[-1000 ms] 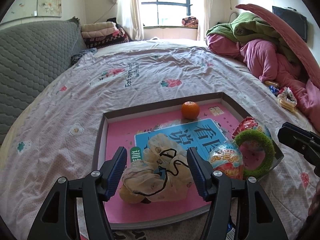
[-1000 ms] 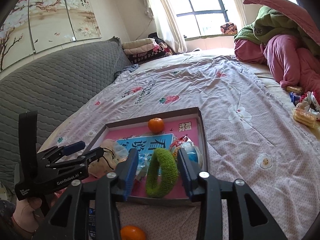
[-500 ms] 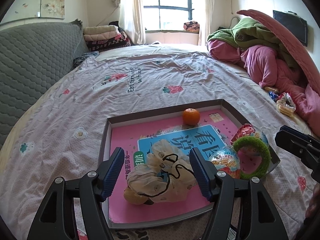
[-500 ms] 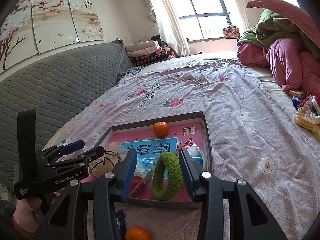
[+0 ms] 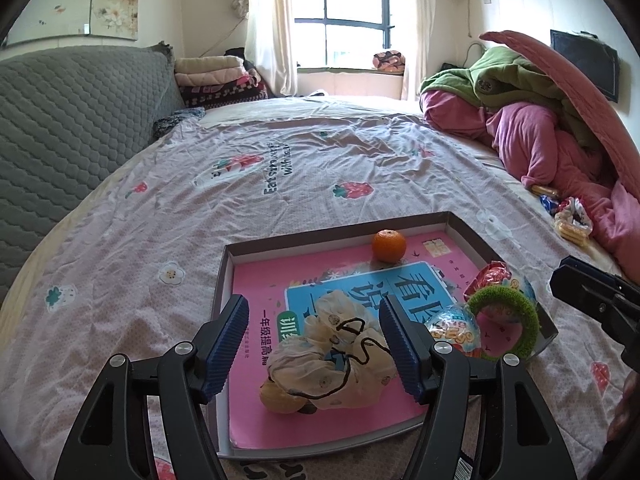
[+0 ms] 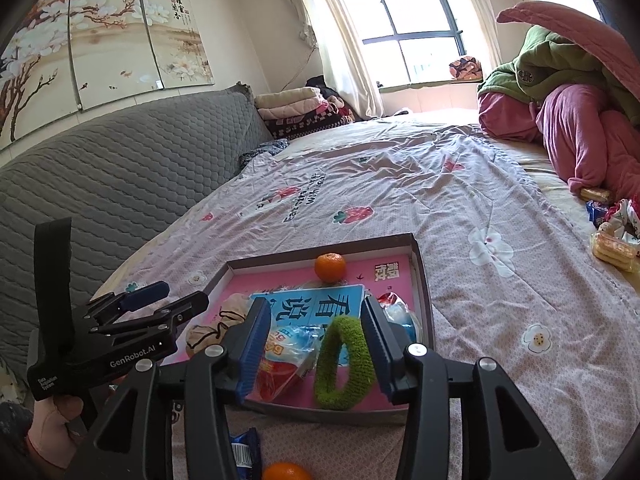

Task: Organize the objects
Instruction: 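Open both grippers and pull them back from the tray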

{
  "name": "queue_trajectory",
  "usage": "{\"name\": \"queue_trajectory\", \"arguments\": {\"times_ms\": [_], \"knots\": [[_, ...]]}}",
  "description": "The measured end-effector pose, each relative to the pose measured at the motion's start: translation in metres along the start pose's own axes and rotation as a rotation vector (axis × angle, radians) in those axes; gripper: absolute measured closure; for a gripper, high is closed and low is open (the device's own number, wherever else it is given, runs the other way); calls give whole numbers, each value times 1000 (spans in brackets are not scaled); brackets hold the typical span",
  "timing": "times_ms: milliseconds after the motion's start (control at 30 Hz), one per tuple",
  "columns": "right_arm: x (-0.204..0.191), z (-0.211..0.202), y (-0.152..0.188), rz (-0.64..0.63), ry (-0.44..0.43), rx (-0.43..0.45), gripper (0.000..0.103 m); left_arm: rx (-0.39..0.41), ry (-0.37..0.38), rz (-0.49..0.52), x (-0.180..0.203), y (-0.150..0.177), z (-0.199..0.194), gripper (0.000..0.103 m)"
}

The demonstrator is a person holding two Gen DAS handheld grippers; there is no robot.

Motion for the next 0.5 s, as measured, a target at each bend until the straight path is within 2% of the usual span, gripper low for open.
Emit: {"name": "queue_trajectory", "arguments": {"times_ms": [267,333,500], "knots": [[-6,-4,-8,-13,8,29,53,22,4,-5,1,-5,-9,33],[-8,-7,-10,-33,21,38,52,31,13,-12,1,-6,-15,31],[-14,-14,-15,-90,48,59,44,38,21,-23,0,-7,-24,28]]}}
Point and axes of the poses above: each gripper's, at about its wrist camera, not at the fingertips, and z roughly the way its jaws point, x to its right, y to its underside, the point moved 10 cm from there along z, roughly the way its jaws point, and after that the axes turned 7 degrees about -z, right-handed, at the moved point
